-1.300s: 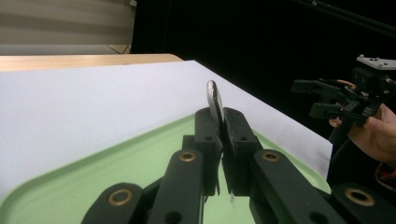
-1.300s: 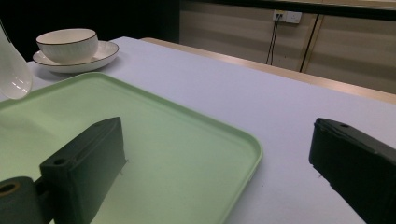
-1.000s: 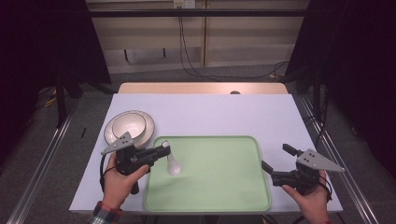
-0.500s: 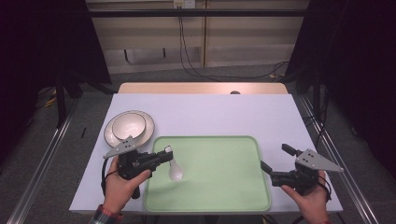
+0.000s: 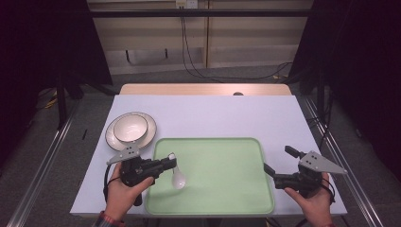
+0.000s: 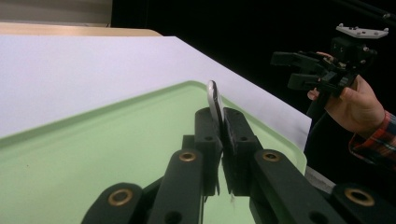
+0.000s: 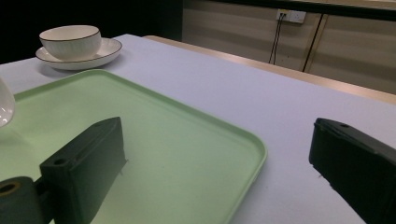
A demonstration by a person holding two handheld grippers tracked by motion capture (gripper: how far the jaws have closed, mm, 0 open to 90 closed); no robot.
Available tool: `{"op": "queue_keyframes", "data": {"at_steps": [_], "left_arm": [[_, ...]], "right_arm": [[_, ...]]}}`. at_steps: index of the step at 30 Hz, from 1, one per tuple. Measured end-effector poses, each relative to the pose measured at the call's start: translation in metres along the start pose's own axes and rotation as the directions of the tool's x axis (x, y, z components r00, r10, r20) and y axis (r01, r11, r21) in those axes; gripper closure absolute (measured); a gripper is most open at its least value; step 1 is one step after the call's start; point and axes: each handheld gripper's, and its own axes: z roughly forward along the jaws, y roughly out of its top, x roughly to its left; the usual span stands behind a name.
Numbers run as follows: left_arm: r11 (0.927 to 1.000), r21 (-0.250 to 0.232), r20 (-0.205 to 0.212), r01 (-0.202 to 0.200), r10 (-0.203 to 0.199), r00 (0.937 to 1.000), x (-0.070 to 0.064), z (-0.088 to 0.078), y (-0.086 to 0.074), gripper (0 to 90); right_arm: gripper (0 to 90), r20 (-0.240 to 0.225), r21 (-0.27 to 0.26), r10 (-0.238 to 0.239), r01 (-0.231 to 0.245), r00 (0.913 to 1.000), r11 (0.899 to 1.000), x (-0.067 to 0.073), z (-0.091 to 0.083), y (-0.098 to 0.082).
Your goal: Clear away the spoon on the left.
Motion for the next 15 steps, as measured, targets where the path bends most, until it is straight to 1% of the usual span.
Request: {"op": "queue_keyframes", "data": {"at_steps": [4,6,8,9,10,15], "left_arm": [[1.0000,0.004,0.010,0.002,-0.003,0.9999,-0.0003,0.0012,-0.0016,85.4],[1.0000,0.008,0.007,-0.002,0.002,1.0000,-0.0004,0.0015,-0.0023,85.4],[0.9999,0.009,0.013,0.007,-0.007,0.9999,-0.0009,0.0019,-0.0031,85.4],[1.0000,0.006,0.017,0.008,-0.008,0.9998,-0.0013,0.0021,-0.0035,85.4],[0.9999,0.013,0.019,0.003,-0.004,0.9998,-0.0014,0.0019,-0.0039,85.4],[0.9999,0.014,0.019,0.010,-0.011,0.9998,-0.0026,0.0014,-0.0053,85.4]], "right_arm": [[3.2,-0.002,-0.001,0.000,0.000,1.0000,1.000,-0.0002,-0.0002,0.0001],[3.2,-0.004,0.001,0.005,-0.005,1.0000,1.000,-0.0006,-0.0001,0.0000],[3.1,-0.002,-0.001,0.003,-0.003,1.0000,1.000,-0.0009,-0.0002,-0.0002],[3.1,-0.002,-0.001,0.005,-0.005,1.0000,1.000,-0.0008,-0.0004,-0.0001],[3.2,-0.006,-0.003,0.004,-0.004,1.0000,1.000,-0.0008,-0.0002,0.0000],[3.1,0.000,-0.001,0.003,-0.003,1.0000,1.000,-0.0001,0.0000,0.0001]]}}
